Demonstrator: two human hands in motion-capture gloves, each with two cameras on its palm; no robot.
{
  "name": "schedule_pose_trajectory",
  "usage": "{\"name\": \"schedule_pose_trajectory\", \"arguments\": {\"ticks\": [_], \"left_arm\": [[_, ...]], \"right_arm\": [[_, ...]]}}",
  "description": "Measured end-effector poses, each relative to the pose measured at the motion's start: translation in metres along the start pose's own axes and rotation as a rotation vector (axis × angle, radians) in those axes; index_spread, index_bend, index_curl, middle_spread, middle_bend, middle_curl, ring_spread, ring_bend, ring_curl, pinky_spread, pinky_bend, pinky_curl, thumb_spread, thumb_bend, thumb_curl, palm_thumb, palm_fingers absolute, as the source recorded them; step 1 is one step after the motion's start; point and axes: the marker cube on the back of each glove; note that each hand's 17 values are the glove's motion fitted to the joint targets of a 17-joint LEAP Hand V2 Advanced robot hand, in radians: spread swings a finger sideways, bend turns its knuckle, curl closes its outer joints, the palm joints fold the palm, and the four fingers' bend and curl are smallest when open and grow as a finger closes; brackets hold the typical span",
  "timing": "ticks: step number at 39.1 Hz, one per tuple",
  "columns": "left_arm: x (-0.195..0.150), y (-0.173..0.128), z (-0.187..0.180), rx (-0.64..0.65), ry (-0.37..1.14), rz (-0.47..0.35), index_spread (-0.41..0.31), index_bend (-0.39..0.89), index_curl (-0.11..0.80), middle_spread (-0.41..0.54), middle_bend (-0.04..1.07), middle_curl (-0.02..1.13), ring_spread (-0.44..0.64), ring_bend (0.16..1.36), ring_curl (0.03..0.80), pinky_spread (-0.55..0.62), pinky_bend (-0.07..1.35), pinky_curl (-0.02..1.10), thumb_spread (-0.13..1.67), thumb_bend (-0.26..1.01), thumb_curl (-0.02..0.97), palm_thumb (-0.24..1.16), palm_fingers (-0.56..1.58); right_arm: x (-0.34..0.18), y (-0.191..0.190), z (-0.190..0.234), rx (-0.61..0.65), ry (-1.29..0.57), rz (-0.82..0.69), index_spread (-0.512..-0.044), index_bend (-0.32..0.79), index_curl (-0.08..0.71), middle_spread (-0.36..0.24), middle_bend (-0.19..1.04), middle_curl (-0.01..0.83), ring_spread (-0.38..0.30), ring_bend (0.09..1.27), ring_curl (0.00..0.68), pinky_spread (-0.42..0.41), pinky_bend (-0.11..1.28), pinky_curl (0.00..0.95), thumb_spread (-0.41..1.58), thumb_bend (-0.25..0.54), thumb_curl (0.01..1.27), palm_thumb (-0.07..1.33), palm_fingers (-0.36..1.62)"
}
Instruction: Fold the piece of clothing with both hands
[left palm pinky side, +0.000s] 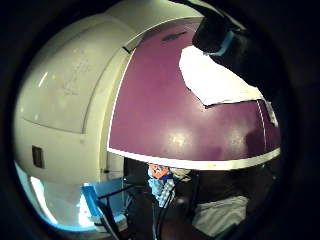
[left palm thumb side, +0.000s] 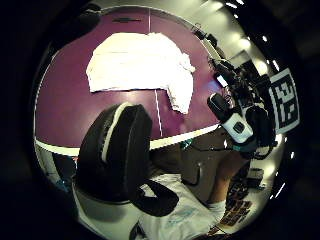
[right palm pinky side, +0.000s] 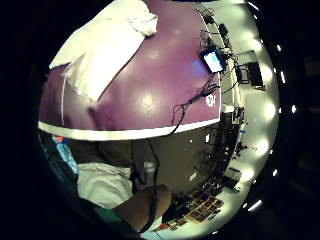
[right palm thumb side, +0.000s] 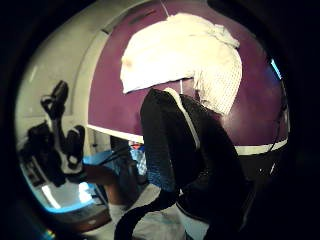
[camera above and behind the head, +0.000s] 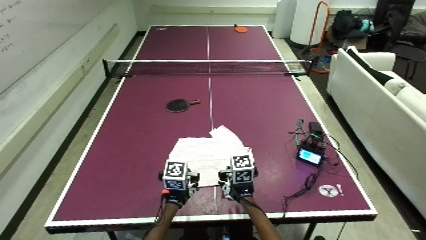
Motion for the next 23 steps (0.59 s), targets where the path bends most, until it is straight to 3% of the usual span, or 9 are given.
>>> {"name": "schedule_pose_trajectory", "arguments": {"ticks": [4,9,23], "left_arm": [[0.001,-0.002,0.004,-0.016,0.016,0.002,-0.079,0.2,0.112,0.031,0.16,0.1,0.1,0.51,0.165,0.22,0.35,0.13,0.65,0.09,0.044,0.16,0.56],[0.0,0.0,0.004,-0.027,0.017,0.002,-0.1,0.2,0.172,0.052,0.14,0.13,0.13,0.53,0.216,0.28,0.37,0.18,0.88,0.08,0.072,0.16,0.51],[0.01,0.005,-0.004,-0.017,0.017,0.035,-0.118,0.18,0.269,0.072,0.15,0.19,0.16,0.56,0.259,0.34,0.38,0.25,1.14,0.03,0.133,0.17,0.47]], "right_arm": [[0.001,0.001,0.003,0.001,-0.009,-0.005,-0.254,0.19,0.106,-0.023,0.23,0.092,0.085,0.22,0.065,0.174,0.35,0.118,0.67,0.177,0.05,0.28,0.27],[0.006,0.0,0.003,0.031,-0.019,-0.002,-0.318,0.18,0.155,-0.024,0.21,0.133,0.112,0.23,0.098,0.221,0.36,0.164,0.92,0.178,0.08,0.29,0.25],[0.015,0.016,-0.013,0.07,-0.025,-0.033,-0.375,0.16,0.231,-0.022,0.2,0.219,0.142,0.22,0.146,0.265,0.35,0.231,1.21,0.137,0.13,0.32,0.22]]}}
